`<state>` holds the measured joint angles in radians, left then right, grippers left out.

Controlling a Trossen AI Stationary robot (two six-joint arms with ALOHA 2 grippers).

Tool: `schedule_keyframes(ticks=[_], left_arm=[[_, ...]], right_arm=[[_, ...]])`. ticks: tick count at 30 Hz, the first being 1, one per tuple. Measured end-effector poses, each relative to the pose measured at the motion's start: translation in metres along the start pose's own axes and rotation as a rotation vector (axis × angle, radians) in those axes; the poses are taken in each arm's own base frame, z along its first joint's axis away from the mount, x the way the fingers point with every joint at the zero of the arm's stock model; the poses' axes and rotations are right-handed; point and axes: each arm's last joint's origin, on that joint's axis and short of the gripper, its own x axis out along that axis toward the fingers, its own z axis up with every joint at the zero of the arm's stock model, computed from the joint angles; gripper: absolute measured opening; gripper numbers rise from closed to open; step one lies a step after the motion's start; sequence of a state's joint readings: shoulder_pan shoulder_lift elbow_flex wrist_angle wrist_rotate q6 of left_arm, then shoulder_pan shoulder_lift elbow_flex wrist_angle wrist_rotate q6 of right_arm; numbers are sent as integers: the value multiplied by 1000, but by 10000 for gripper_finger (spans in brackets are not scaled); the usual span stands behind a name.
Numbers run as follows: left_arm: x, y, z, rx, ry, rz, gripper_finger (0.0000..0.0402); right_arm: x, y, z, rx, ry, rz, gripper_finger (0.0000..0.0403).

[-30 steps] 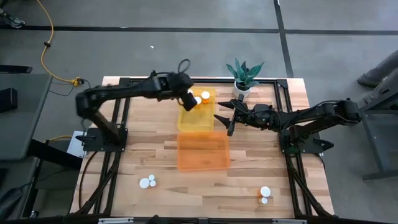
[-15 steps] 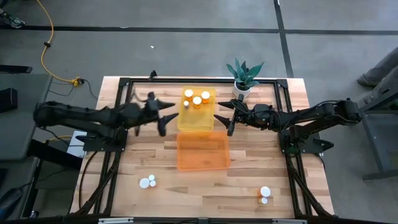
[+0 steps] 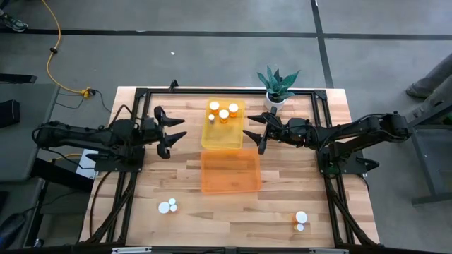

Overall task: Pick and place medicine bottles into bin by pill shape (circle, oval)
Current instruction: Put the orange capsule bottle into the yellow bin

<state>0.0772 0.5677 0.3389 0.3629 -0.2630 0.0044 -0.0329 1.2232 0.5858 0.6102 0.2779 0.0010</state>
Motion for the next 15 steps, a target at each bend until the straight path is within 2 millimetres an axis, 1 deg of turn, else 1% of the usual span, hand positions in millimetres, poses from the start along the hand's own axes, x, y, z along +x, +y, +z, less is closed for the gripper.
schedule_keyframes(ticks=[15], left_arm=[[0,0,-1,28,5,8,213]], right_arm=[[0,0,0,19,0,1,279]])
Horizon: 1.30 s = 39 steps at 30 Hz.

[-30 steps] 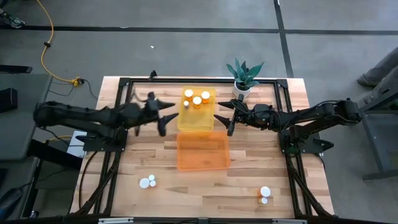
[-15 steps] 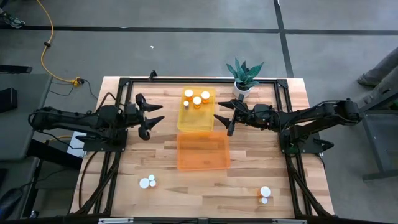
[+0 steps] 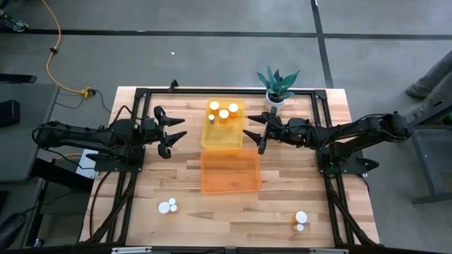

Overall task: Pick and place medicine bottles into bin by pill shape (circle, oval)
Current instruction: Put the orange capsule bottle into the yellow bin

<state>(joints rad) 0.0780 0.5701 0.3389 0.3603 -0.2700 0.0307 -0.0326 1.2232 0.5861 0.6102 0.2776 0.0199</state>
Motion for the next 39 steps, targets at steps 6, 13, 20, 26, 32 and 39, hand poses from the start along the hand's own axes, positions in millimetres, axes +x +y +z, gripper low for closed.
schedule_keyframes(ticks=[6,13,20,26,32,39], left_arm=[[1,0,-1,-29,7,1,213],[7,-14,-15,-278,135,-111,213],[9,-64,-24,-299,228,-59,213],[0,-105,-1,-248,357,-13,213],[-15,-134,9,-237,690,-25,213],[-33,-168,-5,-264,1004,-136,213]], right_arm=[[0,2,-4,50,46,4,279],[-7,14,-22,125,223,35,279],[-18,41,-26,135,267,133,279],[-28,61,-26,116,263,161,279],[-37,74,-26,101,260,183,279],[-39,76,-26,95,254,166,279]])
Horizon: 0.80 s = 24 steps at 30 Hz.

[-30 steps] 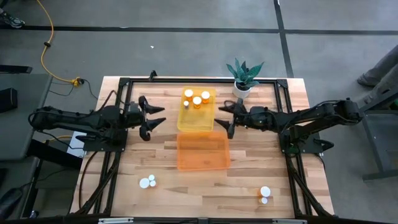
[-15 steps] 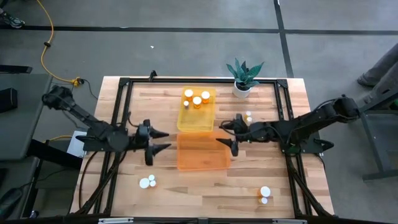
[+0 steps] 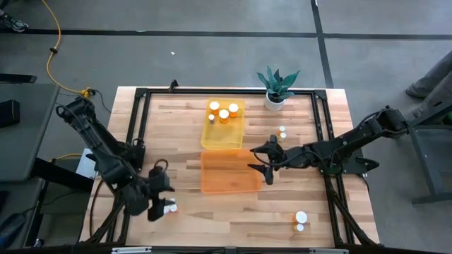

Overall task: Pick and place medicine bottles into bin by pill shape (circle, oval)
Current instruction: Put the orange capsule bottle into the yellow bin

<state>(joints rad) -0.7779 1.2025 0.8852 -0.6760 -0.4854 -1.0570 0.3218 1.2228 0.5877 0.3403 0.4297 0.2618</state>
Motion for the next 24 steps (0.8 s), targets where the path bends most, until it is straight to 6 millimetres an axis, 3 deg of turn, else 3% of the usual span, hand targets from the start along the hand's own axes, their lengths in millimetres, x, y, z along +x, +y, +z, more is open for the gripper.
schedule_keyframes(ticks=[8,16,24], left_arm=[[10,-4,-26,-94,238,50,213],[13,-8,-41,-128,231,123,213],[18,-36,-34,40,293,272,213]], right_arm=[[0,-1,0,4,-8,-33,279],[0,-1,0,1,-4,-34,279],[0,-1,-1,1,-2,-34,279]])
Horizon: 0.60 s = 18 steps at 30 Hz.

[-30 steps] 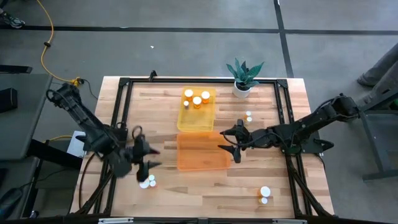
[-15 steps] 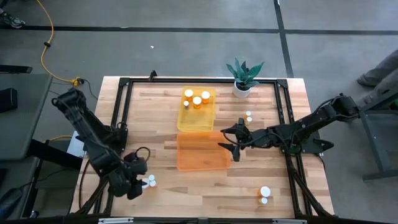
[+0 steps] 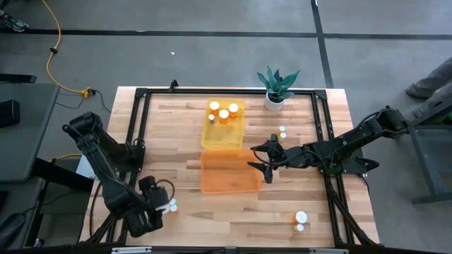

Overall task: Pick and place medicine bottles into bin by pill shape (circle, oval)
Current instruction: Put the orange capsule bottle into the yellow bin

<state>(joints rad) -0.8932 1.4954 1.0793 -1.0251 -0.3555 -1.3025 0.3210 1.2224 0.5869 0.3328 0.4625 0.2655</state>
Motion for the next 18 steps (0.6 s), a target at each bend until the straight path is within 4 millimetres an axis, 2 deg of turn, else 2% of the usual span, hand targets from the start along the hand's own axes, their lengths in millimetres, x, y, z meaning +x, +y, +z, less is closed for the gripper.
schedule_keyframes(ticks=[6,13,18], left_arm=[[1,-20,4,88,60,19,213],[10,-24,0,72,103,41,213],[10,-24,2,133,120,40,213]], right_arm=[[0,0,0,7,0,0,279],[0,0,0,7,0,0,279],[0,0,0,6,0,0,279]])
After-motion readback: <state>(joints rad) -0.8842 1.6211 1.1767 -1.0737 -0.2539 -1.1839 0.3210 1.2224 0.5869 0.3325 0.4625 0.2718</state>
